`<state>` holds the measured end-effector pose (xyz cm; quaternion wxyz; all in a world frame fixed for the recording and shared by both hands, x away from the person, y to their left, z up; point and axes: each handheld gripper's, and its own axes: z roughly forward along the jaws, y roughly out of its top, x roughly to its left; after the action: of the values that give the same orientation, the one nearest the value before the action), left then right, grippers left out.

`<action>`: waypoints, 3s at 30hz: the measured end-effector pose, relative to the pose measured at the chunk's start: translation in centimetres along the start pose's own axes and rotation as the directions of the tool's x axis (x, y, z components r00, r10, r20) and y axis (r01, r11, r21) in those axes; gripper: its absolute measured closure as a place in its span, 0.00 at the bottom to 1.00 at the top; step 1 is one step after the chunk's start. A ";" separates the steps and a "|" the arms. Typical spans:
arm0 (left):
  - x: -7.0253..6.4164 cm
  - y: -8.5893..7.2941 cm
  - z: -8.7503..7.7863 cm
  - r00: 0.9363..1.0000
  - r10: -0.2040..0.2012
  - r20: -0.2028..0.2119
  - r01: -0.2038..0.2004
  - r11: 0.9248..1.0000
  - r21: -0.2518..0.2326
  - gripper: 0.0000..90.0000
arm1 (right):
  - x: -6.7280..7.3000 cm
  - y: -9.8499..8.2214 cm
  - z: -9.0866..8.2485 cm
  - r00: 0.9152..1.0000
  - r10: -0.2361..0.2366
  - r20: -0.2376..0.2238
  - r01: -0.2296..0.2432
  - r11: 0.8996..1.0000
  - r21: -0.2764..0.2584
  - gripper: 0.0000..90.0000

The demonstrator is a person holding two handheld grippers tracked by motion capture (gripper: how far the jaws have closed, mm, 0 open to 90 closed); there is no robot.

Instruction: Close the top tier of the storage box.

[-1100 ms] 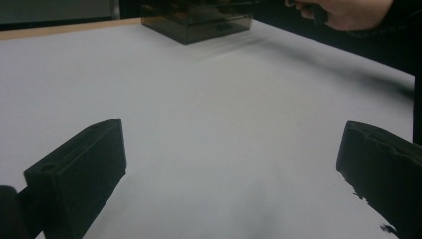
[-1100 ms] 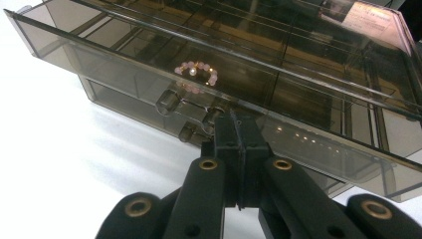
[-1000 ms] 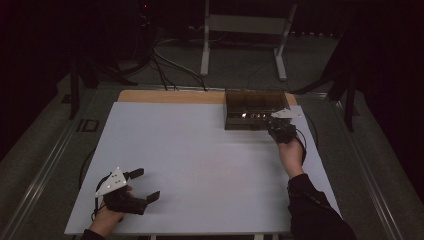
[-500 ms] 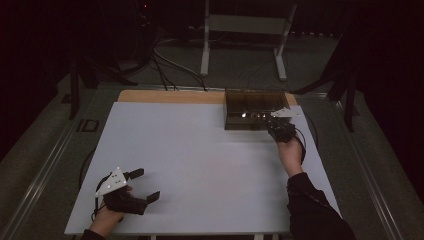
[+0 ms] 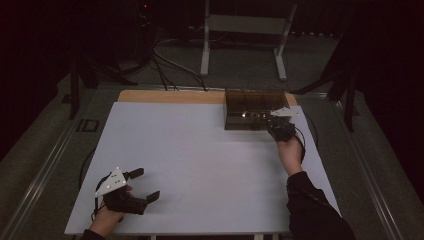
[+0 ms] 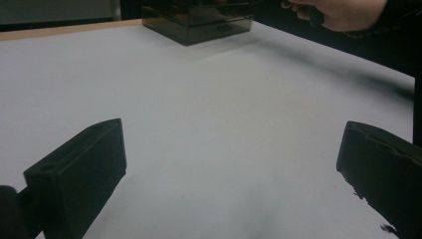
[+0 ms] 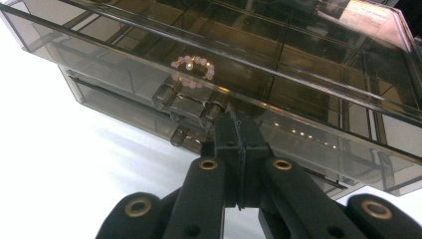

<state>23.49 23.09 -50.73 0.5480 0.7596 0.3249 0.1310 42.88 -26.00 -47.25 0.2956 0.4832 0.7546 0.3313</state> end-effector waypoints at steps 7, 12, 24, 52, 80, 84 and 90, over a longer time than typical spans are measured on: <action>0.0 0.0 0.0 1.000 -0.003 -0.001 0.003 1.000 -0.004 0.00 | -0.1 0.0 0.2 1.000 0.000 0.002 0.000 1.000 -0.003 1.00; 0.0 0.0 0.0 1.000 -0.004 -0.001 0.004 1.000 -0.002 0.00 | -0.1 0.2 0.4 1.000 0.000 0.003 0.000 1.000 0.000 1.00; 0.0 0.0 -0.1 1.000 -0.004 -0.003 0.004 1.000 -0.005 0.00 | -0.3 0.6 0.8 1.000 0.000 0.010 0.000 1.000 0.007 1.00; 0.0 -0.1 -0.3 1.000 -0.006 -0.008 0.006 1.000 -0.005 0.00 | -0.5 1.1 1.4 1.000 0.002 0.013 -0.002 1.000 0.013 1.00; 0.0 0.0 -0.3 1.000 -0.006 -0.009 0.006 1.000 -0.006 0.00 | 0.2 0.6 0.3 1.000 -0.007 -0.011 0.007 1.000 -0.001 1.00; 0.0 0.0 -0.3 1.000 -0.004 -0.008 0.004 1.000 -0.004 0.00 | 0.2 0.4 -0.2 0.999 0.015 -0.031 -0.015 1.000 -0.003 1.00; 0.0 0.0 -0.3 1.000 -0.003 -0.008 0.003 1.000 -0.005 0.00 | 0.5 0.3 -0.6 0.999 0.014 -0.045 -0.014 1.000 0.001 0.97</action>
<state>23.29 23.33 -50.65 0.5488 0.7572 0.3279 0.1340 42.44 -25.58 -46.68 0.2761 0.4811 0.7577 0.3437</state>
